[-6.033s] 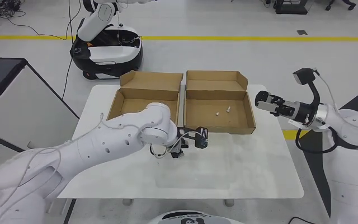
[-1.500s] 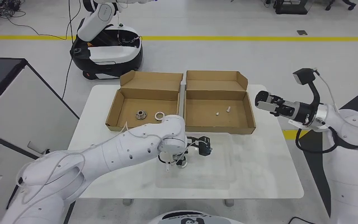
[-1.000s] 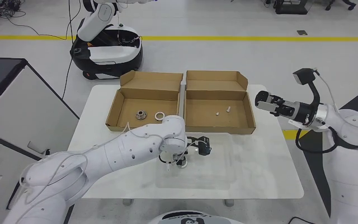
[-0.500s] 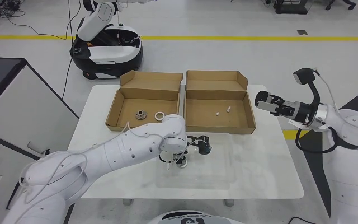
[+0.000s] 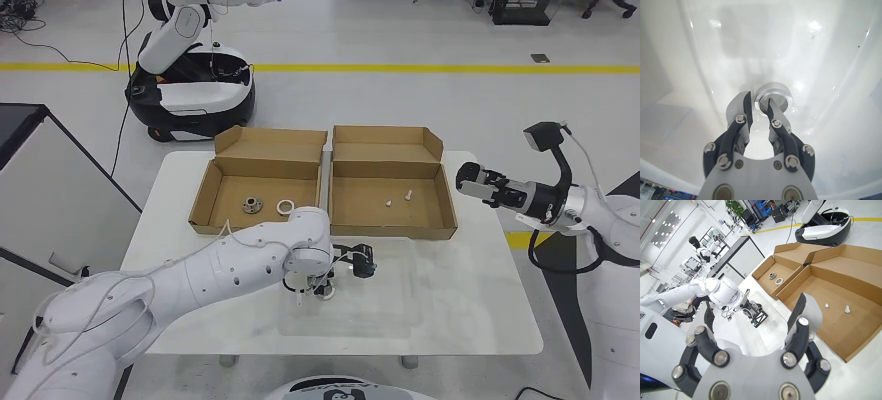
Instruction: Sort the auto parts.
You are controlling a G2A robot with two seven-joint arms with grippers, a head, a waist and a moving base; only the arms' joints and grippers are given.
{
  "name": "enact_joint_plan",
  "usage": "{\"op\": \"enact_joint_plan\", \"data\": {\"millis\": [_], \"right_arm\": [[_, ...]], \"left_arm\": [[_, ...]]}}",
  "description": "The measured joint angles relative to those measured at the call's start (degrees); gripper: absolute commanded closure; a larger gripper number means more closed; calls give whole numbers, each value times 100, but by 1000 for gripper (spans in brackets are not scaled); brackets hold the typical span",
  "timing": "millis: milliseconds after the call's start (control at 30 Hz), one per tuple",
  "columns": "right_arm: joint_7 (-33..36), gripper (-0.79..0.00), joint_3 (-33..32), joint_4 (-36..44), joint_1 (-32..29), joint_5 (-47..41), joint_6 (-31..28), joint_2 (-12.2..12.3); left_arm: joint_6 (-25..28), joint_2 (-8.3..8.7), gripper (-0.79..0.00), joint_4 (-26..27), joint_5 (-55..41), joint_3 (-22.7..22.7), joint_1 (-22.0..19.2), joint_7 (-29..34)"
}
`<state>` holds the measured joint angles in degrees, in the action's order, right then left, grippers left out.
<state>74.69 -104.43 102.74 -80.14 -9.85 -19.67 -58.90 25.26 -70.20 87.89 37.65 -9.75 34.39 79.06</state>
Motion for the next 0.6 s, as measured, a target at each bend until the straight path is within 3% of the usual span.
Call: {"op": "enact_joint_plan", "data": {"millis": [100,367,600], "right_arm": [[0,-785,0,0,0,0,0,0],[0,-785,0,0,0,0,0,0],[0,-785,0,0,0,0,0,0]], "left_arm": [[-20,-28,0,-54,54,0,28,20],[-61,-77,0,-96,10,2,-122,60],[-213,11,0,200,-404,1,-447,212]]}}
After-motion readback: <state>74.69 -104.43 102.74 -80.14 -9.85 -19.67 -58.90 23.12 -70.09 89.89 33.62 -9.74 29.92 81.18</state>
